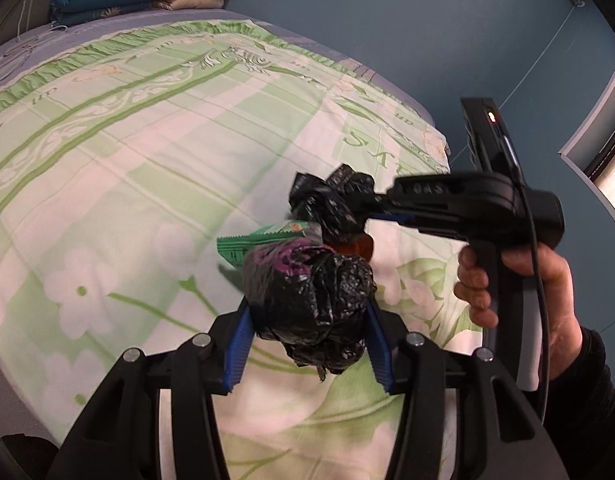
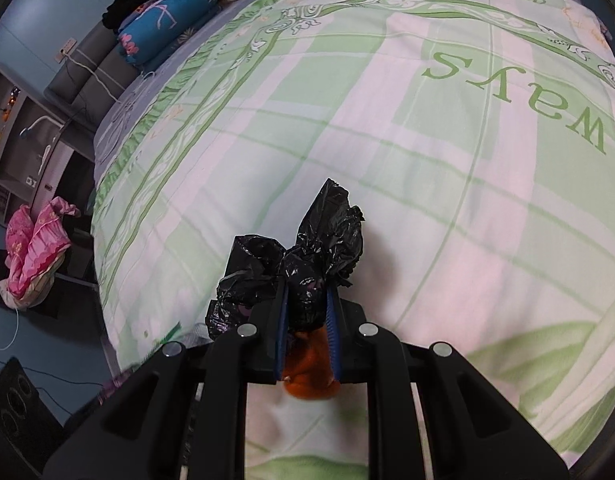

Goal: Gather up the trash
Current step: 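Carry both black bags over the yellow bin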

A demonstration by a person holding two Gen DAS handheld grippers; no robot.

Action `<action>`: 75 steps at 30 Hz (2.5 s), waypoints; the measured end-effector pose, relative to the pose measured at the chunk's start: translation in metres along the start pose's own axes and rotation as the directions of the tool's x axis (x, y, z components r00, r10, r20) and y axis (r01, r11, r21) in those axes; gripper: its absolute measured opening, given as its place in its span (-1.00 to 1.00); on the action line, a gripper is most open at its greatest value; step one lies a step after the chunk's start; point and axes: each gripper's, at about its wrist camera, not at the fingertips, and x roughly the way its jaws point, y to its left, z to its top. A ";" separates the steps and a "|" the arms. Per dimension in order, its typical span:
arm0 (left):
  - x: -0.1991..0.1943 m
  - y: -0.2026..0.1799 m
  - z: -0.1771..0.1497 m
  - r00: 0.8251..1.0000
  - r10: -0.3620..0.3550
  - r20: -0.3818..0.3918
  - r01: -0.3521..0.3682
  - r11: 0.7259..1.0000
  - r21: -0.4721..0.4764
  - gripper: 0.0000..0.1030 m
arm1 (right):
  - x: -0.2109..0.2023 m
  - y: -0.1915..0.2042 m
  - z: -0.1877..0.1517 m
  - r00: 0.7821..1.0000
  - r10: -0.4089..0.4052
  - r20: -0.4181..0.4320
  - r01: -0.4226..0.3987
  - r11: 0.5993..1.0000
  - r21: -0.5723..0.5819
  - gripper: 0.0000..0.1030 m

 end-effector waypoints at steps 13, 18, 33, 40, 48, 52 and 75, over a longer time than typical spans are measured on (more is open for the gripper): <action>-0.078 -0.017 -0.021 0.988 0.037 0.149 -0.043 0.998 0.037 -0.09 | -0.083 0.015 -0.045 0.993 0.049 0.107 -0.046 0.999 -0.027 -0.70; -0.106 -0.037 -0.026 0.977 0.036 0.210 -0.055 0.995 0.085 -0.09 | -0.123 0.020 -0.062 0.983 0.075 0.166 -0.069 0.997 -0.046 -0.70; -0.165 -0.116 -0.045 0.952 -0.057 0.302 -0.022 0.968 0.251 -0.08 | -0.247 -0.006 -0.129 0.919 0.093 0.383 -0.079 0.996 -0.052 -0.70; -0.181 -0.148 -0.054 0.944 -0.113 0.310 0.012 0.951 0.309 -0.08 | -0.286 -0.021 -0.158 0.887 0.093 0.452 -0.090 0.996 -0.028 -0.70; -0.190 -0.176 -0.059 0.936 -0.156 0.315 0.034 0.933 0.359 -0.08 | -0.317 -0.039 -0.185 0.855 0.079 0.512 -0.095 0.996 0.003 -0.70; -0.192 -0.189 -0.060 0.934 -0.175 0.312 0.047 0.924 0.379 -0.08 | -0.332 -0.046 -0.198 0.833 0.053 0.550 -0.077 0.997 0.020 -0.70; -0.162 -0.268 -0.081 0.949 -0.226 0.218 0.083 0.850 0.519 -0.08 | -0.381 -0.109 -0.269 0.748 -0.229 0.623 0.113 0.969 0.219 -0.70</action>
